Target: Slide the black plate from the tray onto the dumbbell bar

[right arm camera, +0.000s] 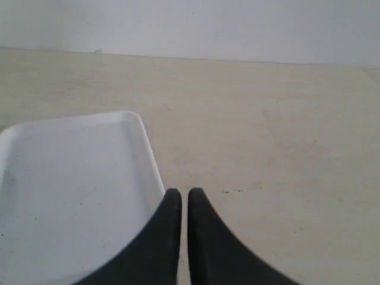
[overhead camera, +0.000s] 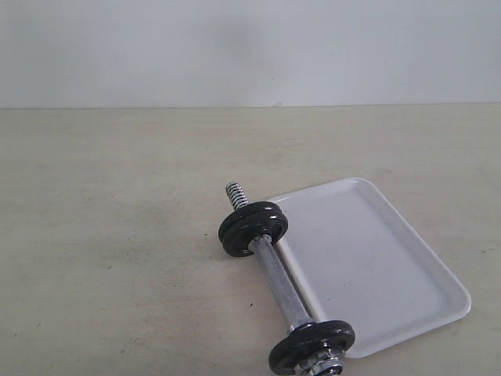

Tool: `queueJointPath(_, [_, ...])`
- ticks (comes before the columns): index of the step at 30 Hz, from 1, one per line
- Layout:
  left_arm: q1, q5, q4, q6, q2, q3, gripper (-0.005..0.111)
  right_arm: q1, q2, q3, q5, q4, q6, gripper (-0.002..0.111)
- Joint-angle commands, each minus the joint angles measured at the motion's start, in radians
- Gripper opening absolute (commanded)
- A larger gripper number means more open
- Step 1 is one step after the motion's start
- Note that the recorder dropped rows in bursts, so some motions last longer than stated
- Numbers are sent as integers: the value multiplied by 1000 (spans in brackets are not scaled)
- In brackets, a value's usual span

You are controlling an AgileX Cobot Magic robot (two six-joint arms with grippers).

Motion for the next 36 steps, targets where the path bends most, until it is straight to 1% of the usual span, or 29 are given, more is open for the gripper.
queueJointPath(1, [2,-63,12,-17,-3,63,4,-6,-5,-1,7,-8,4,2])
queueJointPath(2, [2,-72,29,-58,-3,79,4,-6,-5,-1,5,-8,4,2])
queueJointPath(3, [2,-97,96,-172,-3,107,4,11,-5,-1,-12,-8,4,2])
queueJointPath(4, [2,-127,207,-309,-3,131,4,43,-5,-1,-41,-10,4,2])
queueJointPath(5, [2,-147,287,-398,-3,143,4,62,-5,-1,-63,-10,4,2])
queueJointPath(6, [2,-199,453,-560,-3,153,4,88,-5,-1,-94,-10,4,2])
queueJointPath(7, [2,-230,519,-630,-3,153,4,93,-5,-1,-104,-10,4,2])
queueJointPath(8, [2,-229,582,-698,-3,153,4,91,-5,-1,-115,-10,4,2])
queueJointPath(11, [2,-224,582,-703,-3,153,4,91,-5,-1,-117,-10,4,2])
queueJointPath(15, [2,-95,531,-700,-3,153,4,91,-5,-1,-117,-10,4,2])
queueJointPath(16, [2,-65,529,-700,-3,153,4,91,-5,-1,-117,-25,4,2])
queueJointPath(17, [2,-62,527,-700,-3,153,4,91,-5,-1,-117,-62,4,2])
queueJointPath(18, [2,-62,527,-700,-3,153,4,91,-5,-1,-117,-152,10,2])
queueJointPath(20, [2,-62,527,-700,-3,153,4,91,-5,-1,-123,-436,16,2])
queueJointPath(21, [2,-62,527,-689,-3,153,4,91,-5,-1,-124,-511,14,2])
queueJointPath(22, [2,-62,527,-677,-3,153,4,91,-5,-1,-111,-514,14,2])
queueJointPath(23, [2,-62,527,-660,-3,153,4,91,-5,-1,-109,-478,14,2])
queueJointPath(26, [2,-62,527,-638,-3,153,4,91,-5,-1,-109,-286,16,2])
queueJointPath(27, [2,-62,525,-638,-3,153,4,91,-5,-1,-109,-257,26,2])
queueJointPath(30, [2,-60,525,-638,-3,153,4,91,-5,-1,-109,-248,42,2])
queueJointPath(33, [2,-48,527,-604,-3,153,4,91,-5,-1,-109,-253,42,2])
queueJointPath(36, [2,-48,527,-586,-3,153,4,91,-5,-1,-109,-308,42,2])
